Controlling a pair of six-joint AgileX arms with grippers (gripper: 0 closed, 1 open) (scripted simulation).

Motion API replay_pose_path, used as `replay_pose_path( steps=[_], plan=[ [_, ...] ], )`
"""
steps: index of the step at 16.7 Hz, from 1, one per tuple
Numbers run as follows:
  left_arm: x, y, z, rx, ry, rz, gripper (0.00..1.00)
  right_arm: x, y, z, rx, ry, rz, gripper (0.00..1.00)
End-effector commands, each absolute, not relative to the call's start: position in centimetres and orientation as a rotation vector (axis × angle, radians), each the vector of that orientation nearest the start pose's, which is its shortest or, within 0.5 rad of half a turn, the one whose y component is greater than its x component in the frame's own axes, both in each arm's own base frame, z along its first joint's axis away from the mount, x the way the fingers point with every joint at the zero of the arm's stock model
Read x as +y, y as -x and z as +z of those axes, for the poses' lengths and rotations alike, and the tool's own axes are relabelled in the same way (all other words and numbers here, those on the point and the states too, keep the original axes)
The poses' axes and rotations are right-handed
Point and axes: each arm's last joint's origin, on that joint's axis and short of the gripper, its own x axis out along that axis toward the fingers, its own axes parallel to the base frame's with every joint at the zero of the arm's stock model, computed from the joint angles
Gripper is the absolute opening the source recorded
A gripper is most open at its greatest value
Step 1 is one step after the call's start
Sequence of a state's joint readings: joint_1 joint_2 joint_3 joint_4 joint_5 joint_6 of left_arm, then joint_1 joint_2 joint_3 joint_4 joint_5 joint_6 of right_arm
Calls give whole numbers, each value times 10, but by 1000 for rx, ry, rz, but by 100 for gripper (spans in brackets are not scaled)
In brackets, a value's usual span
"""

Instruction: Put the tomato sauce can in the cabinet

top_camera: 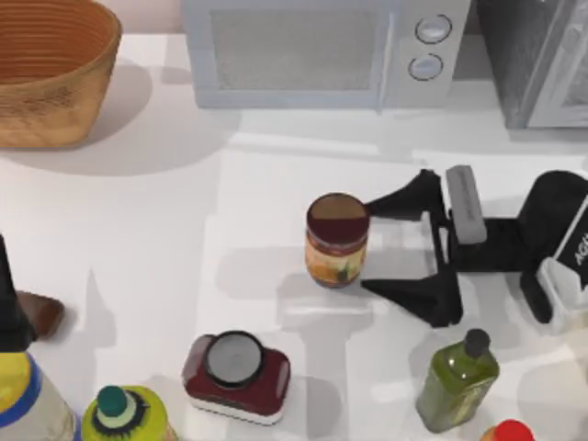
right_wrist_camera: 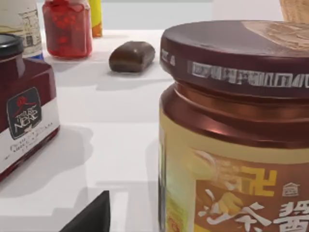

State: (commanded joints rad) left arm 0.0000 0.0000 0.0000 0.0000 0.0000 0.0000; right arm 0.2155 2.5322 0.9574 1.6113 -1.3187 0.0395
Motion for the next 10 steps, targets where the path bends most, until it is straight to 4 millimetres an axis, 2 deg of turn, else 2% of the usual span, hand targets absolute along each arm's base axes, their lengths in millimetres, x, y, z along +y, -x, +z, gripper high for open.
replay_pose_path(
  steps=[3, 6, 10],
  plan=[
    [-1, -106, 160, 0, 0, 0, 100, 122, -364, 9, -2, -1, 1561, 100],
    [-1, -106, 160, 0, 0, 0, 100, 145, -368, 10, -2, -3, 1561, 100],
    [-1, -106, 160, 0, 0, 0, 100, 170, -361, 8, -1, -1, 1560, 100]
  ],
)
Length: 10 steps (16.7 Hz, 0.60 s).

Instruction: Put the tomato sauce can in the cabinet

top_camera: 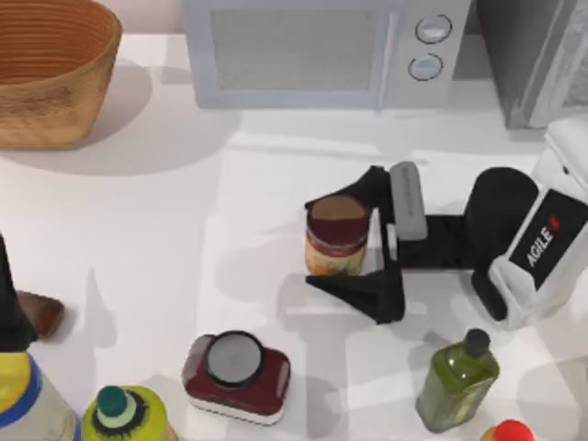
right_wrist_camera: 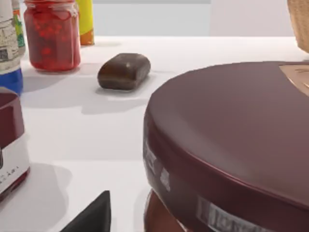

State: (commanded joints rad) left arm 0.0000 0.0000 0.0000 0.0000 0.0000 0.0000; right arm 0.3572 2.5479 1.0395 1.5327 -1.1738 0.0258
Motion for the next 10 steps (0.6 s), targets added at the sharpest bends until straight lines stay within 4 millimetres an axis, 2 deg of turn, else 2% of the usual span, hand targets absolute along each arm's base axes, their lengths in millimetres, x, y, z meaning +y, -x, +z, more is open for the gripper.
replay_pose_path(
  steps=[4, 10],
  plan=[
    [-1, -106, 160, 0, 0, 0, 100, 171, -360, 7, 0, 0, 1561, 100],
    [-1, -106, 160, 0, 0, 0, 100, 171, -360, 7, 0, 0, 1561, 55]
  ],
)
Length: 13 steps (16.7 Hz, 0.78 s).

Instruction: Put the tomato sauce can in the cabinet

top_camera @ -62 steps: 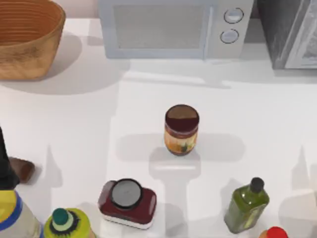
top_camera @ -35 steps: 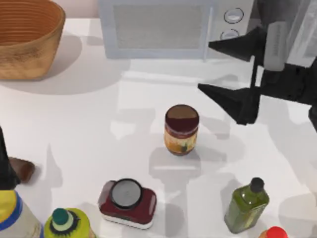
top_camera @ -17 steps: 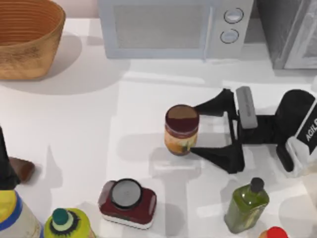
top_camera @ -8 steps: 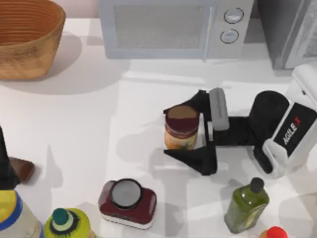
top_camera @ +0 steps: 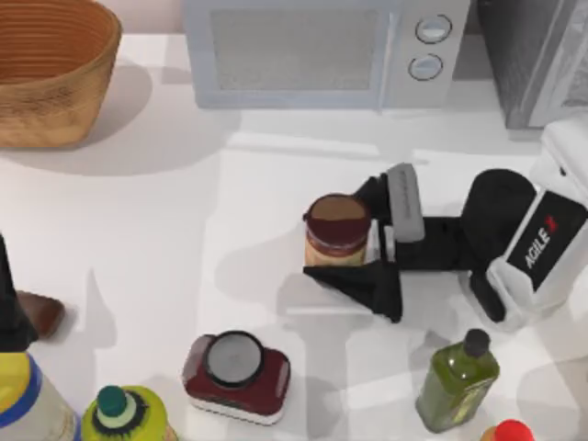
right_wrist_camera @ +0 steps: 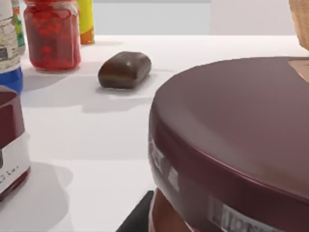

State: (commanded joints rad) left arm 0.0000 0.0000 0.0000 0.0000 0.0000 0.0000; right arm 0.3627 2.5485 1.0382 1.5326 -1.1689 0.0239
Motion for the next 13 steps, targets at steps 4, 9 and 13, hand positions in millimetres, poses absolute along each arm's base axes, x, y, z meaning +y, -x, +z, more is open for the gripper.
replay_pose_path(
  steps=[4, 9, 13],
  plan=[
    [-1, -106, 160, 0, 0, 0, 100, 171, -360, 7, 0, 0, 1561, 25],
    [-1, -106, 160, 0, 0, 0, 100, 171, -360, 7, 0, 0, 1561, 0],
    [-1, -106, 160, 0, 0, 0, 100, 171, -360, 7, 0, 0, 1561, 0]
  ],
)
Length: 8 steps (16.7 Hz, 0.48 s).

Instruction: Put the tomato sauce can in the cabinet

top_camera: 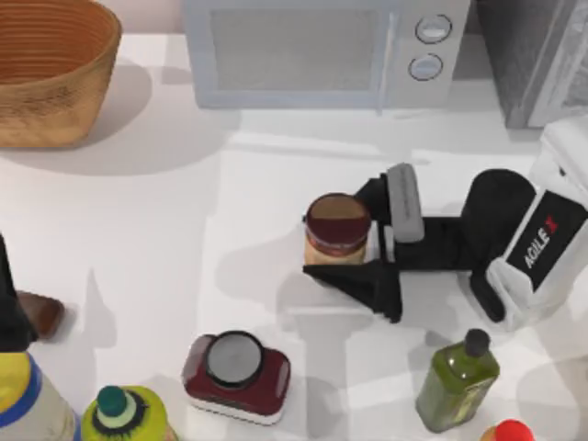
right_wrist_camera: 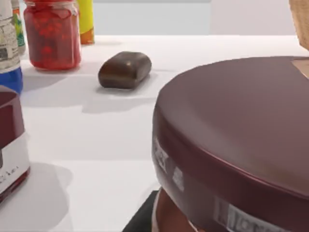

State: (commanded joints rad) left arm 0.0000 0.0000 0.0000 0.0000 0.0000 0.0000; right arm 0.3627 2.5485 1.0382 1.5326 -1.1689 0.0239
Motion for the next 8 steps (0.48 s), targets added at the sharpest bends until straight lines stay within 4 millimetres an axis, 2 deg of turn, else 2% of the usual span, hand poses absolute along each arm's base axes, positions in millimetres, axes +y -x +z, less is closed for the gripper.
replay_pose_path(
  steps=[5, 8],
  plan=[
    [-1, -106, 160, 0, 0, 0, 100, 170, -362, 11, 1, -1, 1556, 0],
    [-1, -106, 160, 0, 0, 0, 100, 170, -365, 31, 23, -12, 1551, 0]
  ],
)
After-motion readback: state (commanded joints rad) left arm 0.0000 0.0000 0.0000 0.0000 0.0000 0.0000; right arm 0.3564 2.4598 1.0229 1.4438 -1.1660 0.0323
